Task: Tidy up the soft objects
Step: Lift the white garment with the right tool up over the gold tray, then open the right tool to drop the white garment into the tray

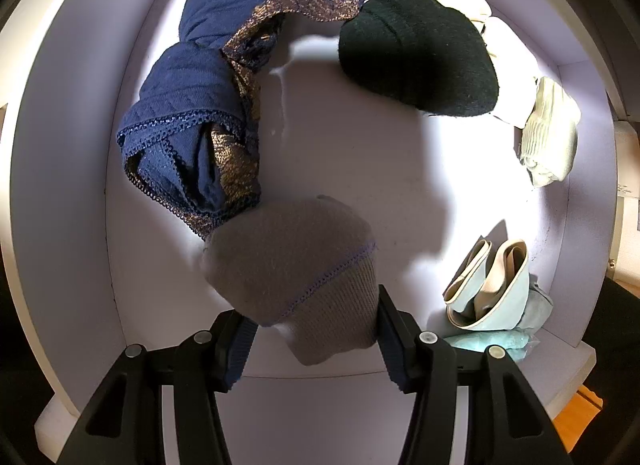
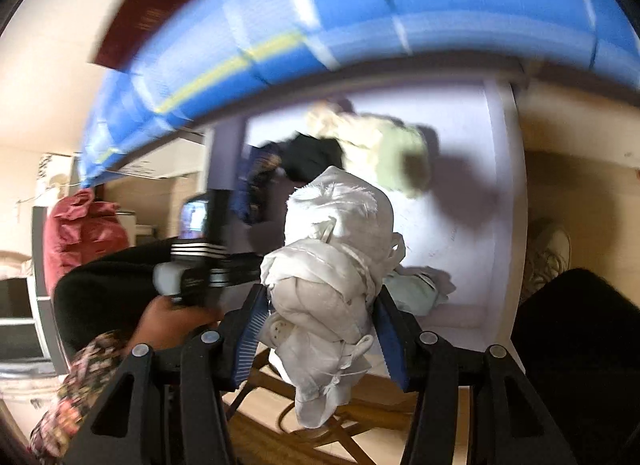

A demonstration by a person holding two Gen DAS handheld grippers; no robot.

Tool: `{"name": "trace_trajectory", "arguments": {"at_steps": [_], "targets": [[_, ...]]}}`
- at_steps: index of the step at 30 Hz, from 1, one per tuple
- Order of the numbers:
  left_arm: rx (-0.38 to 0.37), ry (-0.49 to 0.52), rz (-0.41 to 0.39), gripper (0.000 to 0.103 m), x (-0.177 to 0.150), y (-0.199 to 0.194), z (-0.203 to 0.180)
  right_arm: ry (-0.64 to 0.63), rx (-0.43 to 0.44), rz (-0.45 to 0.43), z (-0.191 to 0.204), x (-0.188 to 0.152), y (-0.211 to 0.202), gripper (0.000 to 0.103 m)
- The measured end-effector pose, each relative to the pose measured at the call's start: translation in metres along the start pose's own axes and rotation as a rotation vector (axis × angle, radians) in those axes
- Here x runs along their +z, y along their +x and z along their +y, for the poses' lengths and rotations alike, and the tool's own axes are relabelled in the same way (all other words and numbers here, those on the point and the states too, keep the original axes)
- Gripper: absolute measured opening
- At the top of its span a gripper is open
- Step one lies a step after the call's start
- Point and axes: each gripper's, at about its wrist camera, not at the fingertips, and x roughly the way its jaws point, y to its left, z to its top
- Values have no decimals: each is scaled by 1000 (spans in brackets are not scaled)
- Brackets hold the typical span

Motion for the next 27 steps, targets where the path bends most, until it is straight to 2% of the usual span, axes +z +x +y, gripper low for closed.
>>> {"name": "trace_trajectory", "arguments": {"at_steps": [8, 13, 19, 27], "targets": [[-4, 4, -4, 55, -1, 1, 0, -138, 80, -119, 59, 13, -88, 53], [-1, 13, -7, 55, -3, 1, 0, -197, 141, -214, 94, 45, -134, 53], [-1, 14, -7, 55, -3, 1, -1, -248, 26, -333, 123, 114, -139, 53], [-11, 16, -7, 55, -4, -1, -1, -268, -128, -368, 136, 205, -100, 53]]}}
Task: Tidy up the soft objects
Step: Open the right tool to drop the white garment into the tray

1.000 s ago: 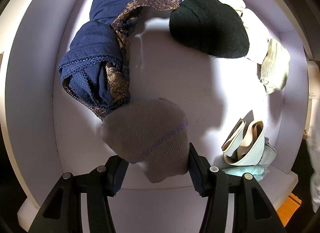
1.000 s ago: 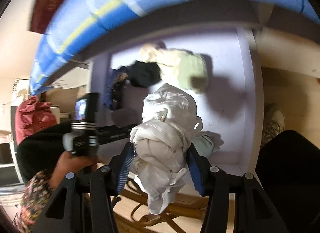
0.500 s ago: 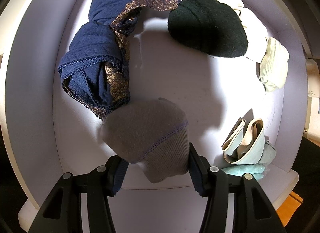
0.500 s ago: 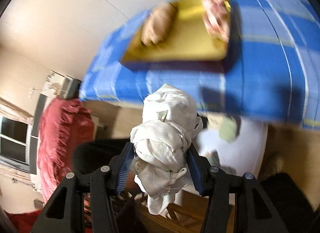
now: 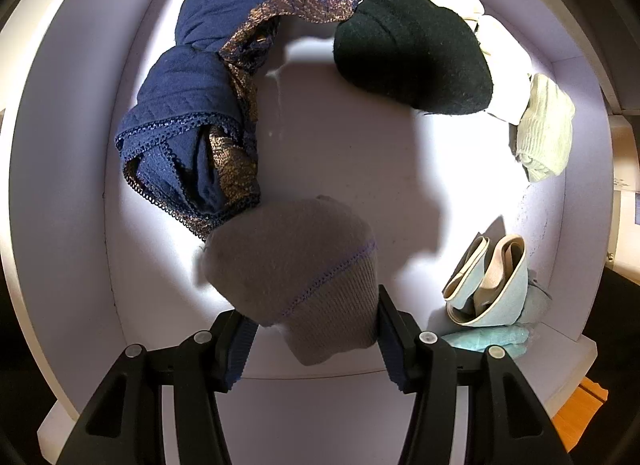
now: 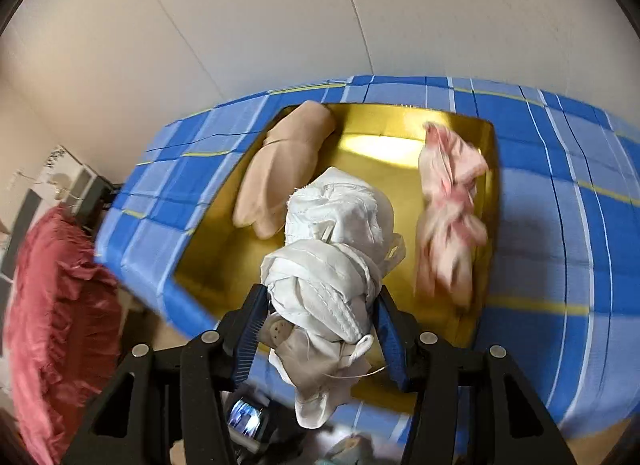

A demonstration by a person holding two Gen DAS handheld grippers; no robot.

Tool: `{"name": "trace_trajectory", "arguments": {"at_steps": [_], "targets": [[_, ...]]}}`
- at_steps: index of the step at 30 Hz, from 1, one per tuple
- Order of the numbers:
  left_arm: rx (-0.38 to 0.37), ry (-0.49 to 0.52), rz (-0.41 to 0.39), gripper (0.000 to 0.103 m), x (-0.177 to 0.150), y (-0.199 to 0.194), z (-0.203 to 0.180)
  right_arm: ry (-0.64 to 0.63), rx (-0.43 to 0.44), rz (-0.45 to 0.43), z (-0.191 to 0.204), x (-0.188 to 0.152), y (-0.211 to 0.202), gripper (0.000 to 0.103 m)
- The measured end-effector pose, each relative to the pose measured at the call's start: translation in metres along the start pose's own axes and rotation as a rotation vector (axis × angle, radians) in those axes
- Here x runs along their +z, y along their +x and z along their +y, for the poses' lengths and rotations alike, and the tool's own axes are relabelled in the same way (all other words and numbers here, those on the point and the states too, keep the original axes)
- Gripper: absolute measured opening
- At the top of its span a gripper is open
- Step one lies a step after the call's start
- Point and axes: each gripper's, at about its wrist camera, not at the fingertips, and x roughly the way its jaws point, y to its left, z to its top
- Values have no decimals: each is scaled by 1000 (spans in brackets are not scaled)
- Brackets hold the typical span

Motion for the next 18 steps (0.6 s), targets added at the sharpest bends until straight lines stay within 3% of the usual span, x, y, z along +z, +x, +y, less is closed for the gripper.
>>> {"name": "trace_trajectory", "arguments": {"at_steps": [6, 11, 18], "targets": [[-12, -7, 0, 55, 2, -2, 3, -37, -161, -22, -4, 44, 47, 53], [-17, -18, 1, 55, 2, -3, 5, -30, -305, -41, -19, 69, 74, 59], [-21, -29, -4, 55, 4, -5, 7, -14, -266, -111, -27, 64, 54, 74]]}}
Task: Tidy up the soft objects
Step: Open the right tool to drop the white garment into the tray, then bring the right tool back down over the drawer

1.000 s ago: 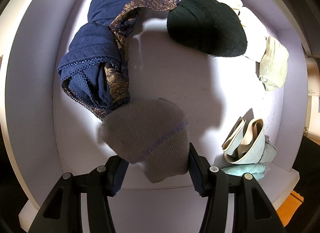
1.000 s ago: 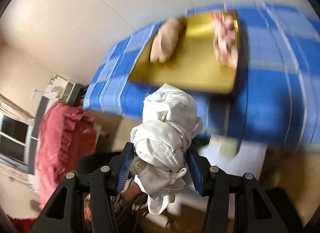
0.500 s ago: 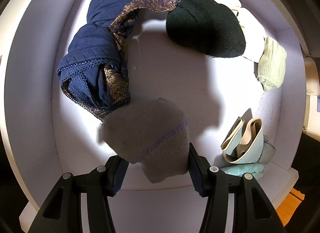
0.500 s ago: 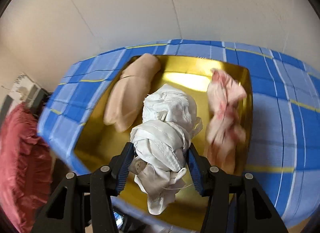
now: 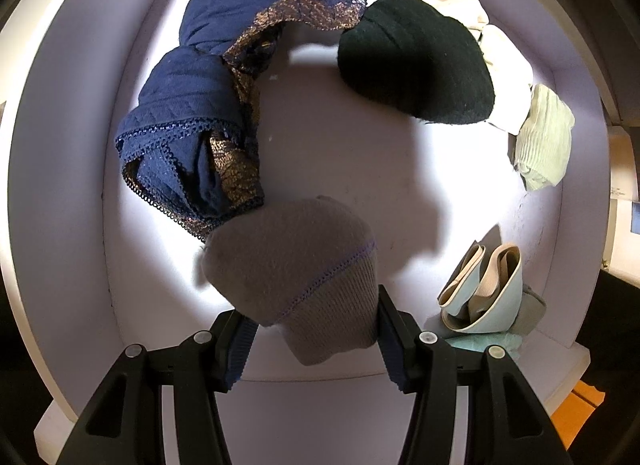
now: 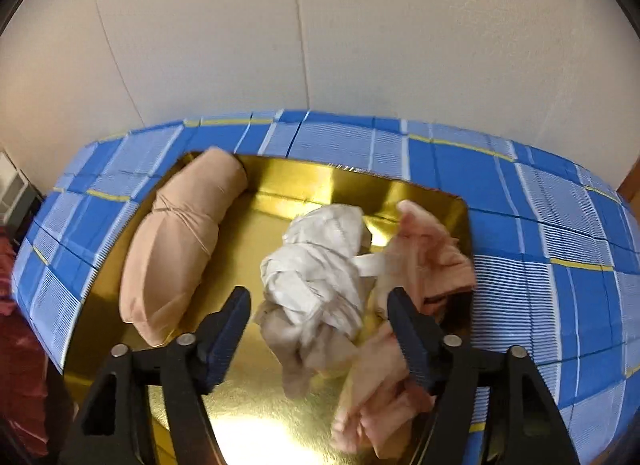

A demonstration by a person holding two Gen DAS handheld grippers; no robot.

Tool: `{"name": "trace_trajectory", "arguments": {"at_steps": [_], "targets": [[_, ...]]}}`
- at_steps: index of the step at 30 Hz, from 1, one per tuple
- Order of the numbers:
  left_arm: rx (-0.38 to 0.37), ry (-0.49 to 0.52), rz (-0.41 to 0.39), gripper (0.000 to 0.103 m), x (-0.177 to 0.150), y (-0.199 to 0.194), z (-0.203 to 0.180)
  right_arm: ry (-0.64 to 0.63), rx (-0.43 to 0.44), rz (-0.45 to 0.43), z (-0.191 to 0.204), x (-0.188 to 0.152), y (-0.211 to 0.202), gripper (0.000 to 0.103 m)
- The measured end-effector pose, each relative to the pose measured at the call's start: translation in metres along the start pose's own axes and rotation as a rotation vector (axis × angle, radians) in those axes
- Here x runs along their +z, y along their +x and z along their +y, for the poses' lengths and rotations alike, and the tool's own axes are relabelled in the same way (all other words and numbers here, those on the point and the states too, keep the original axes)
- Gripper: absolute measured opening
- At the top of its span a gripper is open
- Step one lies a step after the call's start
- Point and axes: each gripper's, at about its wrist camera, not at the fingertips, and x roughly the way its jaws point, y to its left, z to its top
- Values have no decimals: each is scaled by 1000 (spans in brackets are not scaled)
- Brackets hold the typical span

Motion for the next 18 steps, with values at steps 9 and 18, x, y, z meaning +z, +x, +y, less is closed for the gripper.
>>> {"name": "trace_trajectory", "arguments": {"at_steps": [9, 18], "targets": [[3, -2, -9, 55, -2, -3, -1, 96, 97, -98, -29, -39, -65, 75], [2, -6, -20, 55, -6, -5, 2, 124, 198, -89, -47, -113, -109, 78]]}}
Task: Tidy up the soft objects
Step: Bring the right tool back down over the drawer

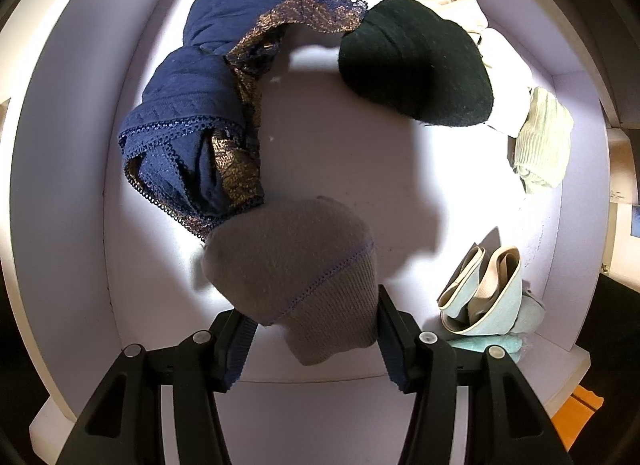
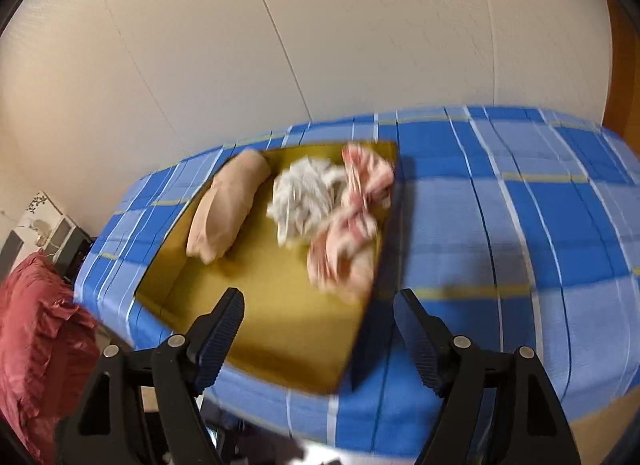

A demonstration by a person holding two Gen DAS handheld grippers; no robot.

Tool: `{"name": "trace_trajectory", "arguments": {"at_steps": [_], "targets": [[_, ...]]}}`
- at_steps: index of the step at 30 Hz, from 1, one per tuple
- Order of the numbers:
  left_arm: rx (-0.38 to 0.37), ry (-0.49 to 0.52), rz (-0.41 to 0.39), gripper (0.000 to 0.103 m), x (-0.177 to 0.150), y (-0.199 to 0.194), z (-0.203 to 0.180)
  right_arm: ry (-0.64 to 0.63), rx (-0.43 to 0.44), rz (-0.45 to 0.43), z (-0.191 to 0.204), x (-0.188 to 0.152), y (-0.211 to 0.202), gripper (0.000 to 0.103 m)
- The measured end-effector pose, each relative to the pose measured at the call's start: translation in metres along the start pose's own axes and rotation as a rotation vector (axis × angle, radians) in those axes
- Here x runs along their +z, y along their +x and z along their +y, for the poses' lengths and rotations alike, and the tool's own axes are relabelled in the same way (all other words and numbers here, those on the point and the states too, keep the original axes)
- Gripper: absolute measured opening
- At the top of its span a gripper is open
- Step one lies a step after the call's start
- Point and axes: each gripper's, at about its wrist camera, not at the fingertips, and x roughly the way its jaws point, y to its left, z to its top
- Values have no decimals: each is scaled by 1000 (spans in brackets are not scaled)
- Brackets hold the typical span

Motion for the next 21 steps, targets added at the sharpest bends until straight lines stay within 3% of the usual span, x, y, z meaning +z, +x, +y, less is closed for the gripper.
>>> {"name": "trace_trajectory", "arguments": {"at_steps": [7, 12, 17, 21], "targets": [[-7, -2, -4, 55, -6, 0, 1, -30, 26, 52, -5, -58, -14, 78], [-21, -9, -4, 55, -7, 0, 5, -36, 48, 149, -8, -107, 0, 79], [-39, -20, 1, 55, -6, 0, 10, -34, 71, 371, -11, -159, 46, 79], [-64, -48, -5, 55, -7, -1, 16, -96, 9, 554, -8, -191, 83, 79]]}}
